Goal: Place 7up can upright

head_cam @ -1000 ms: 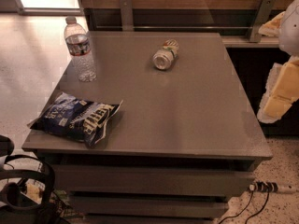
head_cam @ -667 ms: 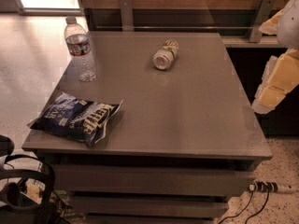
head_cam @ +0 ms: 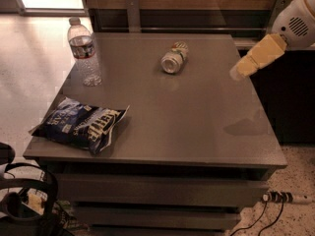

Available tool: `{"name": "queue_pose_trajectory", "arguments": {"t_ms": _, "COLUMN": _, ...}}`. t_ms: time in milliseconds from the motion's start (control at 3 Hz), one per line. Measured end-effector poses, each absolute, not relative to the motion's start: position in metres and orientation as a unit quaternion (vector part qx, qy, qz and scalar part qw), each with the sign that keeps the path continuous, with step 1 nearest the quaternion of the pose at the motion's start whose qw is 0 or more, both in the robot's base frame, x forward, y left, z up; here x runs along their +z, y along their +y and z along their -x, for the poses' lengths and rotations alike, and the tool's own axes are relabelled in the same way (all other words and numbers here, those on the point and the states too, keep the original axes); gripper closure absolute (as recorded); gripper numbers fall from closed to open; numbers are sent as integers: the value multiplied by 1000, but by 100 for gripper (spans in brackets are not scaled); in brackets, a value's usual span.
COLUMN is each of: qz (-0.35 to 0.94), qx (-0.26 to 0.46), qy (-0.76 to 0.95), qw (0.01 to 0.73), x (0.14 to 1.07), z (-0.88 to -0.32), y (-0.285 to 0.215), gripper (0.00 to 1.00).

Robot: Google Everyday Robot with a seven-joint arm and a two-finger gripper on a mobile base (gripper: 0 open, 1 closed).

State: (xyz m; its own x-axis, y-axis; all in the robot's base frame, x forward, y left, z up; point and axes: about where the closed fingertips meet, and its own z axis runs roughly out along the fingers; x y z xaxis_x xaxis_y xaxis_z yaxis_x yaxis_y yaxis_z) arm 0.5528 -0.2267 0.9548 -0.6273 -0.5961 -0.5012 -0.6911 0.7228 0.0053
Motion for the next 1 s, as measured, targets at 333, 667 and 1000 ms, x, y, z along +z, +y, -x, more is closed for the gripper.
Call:
{"name": "queue_pose_trajectory", "arguments": {"t_ms": 333, "qz": 308, "qx": 93, "qy": 915, "qw": 242, "x": 967, "z": -588, "y": -221, "gripper": 0}}
{"name": "queue_pose_trajectory", "arguments": {"t_ms": 667, "qz": 286, "qx": 82, "qy": 921, "qw": 252, "x": 992, "z": -636, "y": -205, "gripper": 0}}
{"name": "queue_pose_trajectory", "arguments": {"t_ms": 1000, "qz": 286, "qx": 83, "qy": 921, "qw": 250, "x": 990, "z": -636, "y": -204, "gripper": 0}}
